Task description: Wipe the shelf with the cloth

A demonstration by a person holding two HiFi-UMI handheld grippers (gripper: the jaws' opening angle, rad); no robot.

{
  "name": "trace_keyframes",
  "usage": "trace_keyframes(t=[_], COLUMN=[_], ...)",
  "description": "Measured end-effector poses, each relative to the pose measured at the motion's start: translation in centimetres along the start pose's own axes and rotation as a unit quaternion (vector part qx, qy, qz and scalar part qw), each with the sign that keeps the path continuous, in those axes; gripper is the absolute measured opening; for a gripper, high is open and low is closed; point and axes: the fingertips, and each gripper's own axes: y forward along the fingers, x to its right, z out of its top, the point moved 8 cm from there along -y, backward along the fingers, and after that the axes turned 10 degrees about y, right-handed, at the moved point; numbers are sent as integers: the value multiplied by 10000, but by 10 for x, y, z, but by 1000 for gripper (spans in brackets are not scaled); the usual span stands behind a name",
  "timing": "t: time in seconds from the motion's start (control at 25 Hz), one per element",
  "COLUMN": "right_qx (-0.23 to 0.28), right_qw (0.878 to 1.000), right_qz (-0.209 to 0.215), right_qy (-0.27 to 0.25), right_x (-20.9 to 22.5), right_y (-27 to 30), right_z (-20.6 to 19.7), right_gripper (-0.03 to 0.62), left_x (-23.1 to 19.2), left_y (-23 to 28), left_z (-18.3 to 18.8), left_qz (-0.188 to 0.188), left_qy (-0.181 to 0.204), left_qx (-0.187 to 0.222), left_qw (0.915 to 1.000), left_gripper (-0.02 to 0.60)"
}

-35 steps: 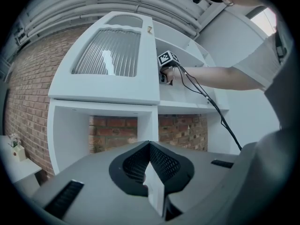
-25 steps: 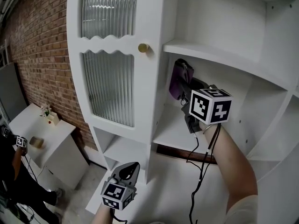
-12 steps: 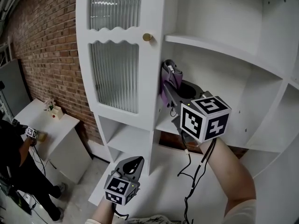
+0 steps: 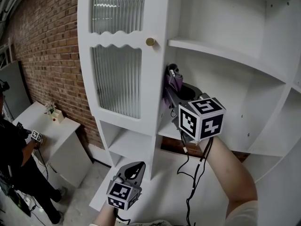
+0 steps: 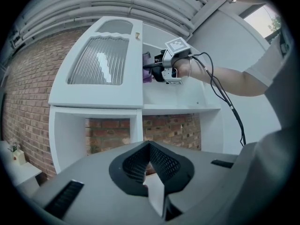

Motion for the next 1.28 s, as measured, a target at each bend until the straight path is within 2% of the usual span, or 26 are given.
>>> trace_keyframes(t=[0.44, 0.72, 0.92, 1.28], right_qx=[-161, -162, -233, -644], right_qw=[9998, 9993, 9983, 9930], right_qz=[-130, -188, -420, -910], right_qy=[-29, -282, -318, -386], right_x=[49, 87, 102, 112], right_y=[41, 71, 84, 94], right_z=[-21, -30, -41, -44], right_gripper=[81, 81, 81, 83], left_x=[-18, -26, -30, -34], left_y=[19, 34, 37, 31], left_z=[-14, -28, -37, -32], left_qz=[-30, -150, -148, -32], left_qy=[-125, -123, -39, -100], left_qx=[-84, -295, -392, -272], left_qw=[9999, 9994, 9991, 9996], left_gripper=[14, 14, 14, 14])
